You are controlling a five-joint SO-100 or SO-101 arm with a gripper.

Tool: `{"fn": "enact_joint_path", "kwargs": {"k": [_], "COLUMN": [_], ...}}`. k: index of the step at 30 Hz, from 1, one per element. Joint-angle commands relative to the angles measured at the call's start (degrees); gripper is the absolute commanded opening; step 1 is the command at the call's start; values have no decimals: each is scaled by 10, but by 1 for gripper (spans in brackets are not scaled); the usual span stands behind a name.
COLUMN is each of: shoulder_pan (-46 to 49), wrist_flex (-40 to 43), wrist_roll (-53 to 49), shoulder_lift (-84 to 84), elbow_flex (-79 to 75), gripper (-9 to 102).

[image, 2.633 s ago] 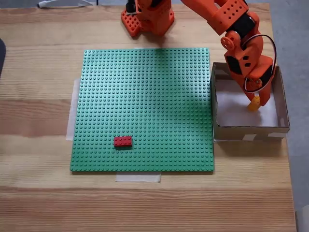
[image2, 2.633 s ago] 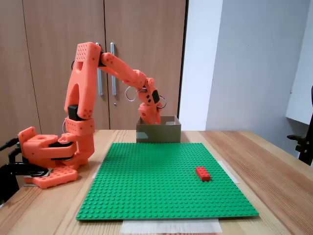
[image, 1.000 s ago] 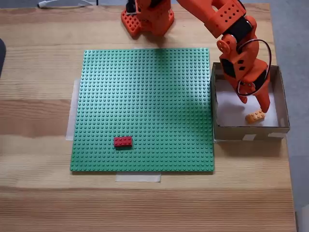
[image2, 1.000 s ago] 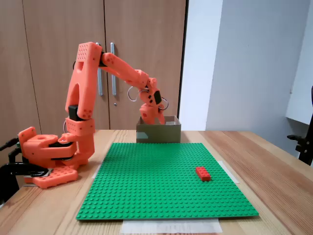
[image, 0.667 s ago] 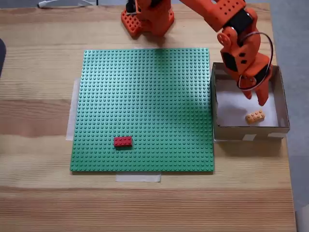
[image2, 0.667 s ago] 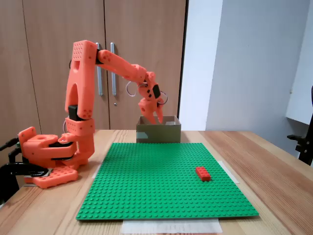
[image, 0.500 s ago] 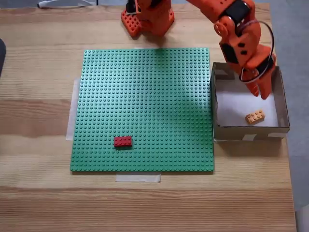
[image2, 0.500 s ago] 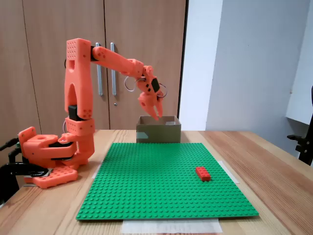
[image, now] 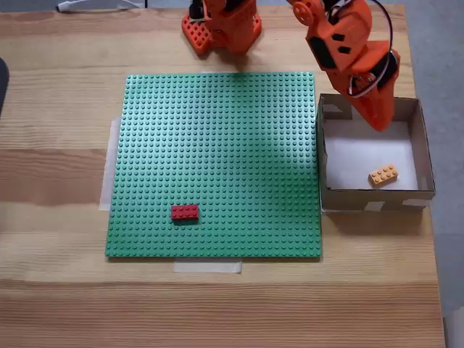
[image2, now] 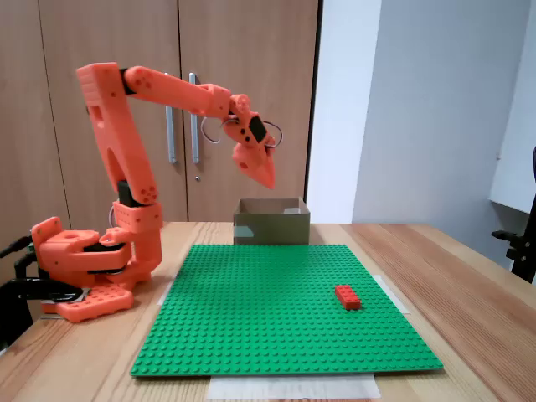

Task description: Pick the yellow lego block and put it in the box.

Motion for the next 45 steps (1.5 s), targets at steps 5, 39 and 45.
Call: {"fn": "enact_joint_path", "kwargs": {"k": [5,39,45], "shoulder_pan": [19,314,348], "wrist_flex": [-33,-121,-122], "wrist_roll": [6,100,80], "shoulder_lift": [115,258,276], "elbow_flex": [45,104,131], "gripper": [-1,-1,-1]}}
